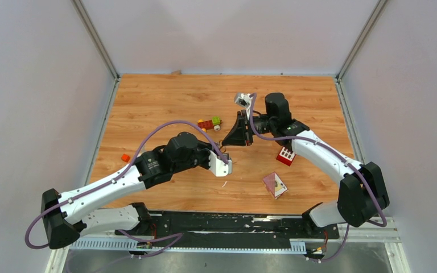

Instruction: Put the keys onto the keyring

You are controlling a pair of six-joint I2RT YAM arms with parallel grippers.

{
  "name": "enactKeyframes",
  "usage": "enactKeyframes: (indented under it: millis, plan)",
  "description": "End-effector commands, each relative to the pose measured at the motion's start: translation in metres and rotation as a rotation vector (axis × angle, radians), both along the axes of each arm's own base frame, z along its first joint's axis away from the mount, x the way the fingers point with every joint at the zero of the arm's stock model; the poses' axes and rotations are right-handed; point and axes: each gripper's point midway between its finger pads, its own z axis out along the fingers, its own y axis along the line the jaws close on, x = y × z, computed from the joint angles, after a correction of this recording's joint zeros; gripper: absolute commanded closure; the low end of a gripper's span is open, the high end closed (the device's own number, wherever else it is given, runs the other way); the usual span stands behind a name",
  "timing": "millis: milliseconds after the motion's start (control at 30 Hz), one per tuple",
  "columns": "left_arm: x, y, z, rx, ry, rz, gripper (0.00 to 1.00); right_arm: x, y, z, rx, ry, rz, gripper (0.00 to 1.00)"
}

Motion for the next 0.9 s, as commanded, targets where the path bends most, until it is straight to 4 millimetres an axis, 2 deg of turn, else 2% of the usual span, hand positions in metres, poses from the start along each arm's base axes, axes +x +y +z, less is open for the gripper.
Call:
enactKeyframes:
  millis: [0,867]
  plan:
    - [0.0019,-0.0067,0.0254,-0.057,-0.044,-0.007,1.0,0.0037,0.0027,0.0037,0.011,-0.03,-0.004,1.0]
    - [0.0092,-0.0103,0.0229,-0.014,-0.082,0.016,1.0,0.0029,0.003,-0.0028,-0.01,0.0,-0.006,1.0]
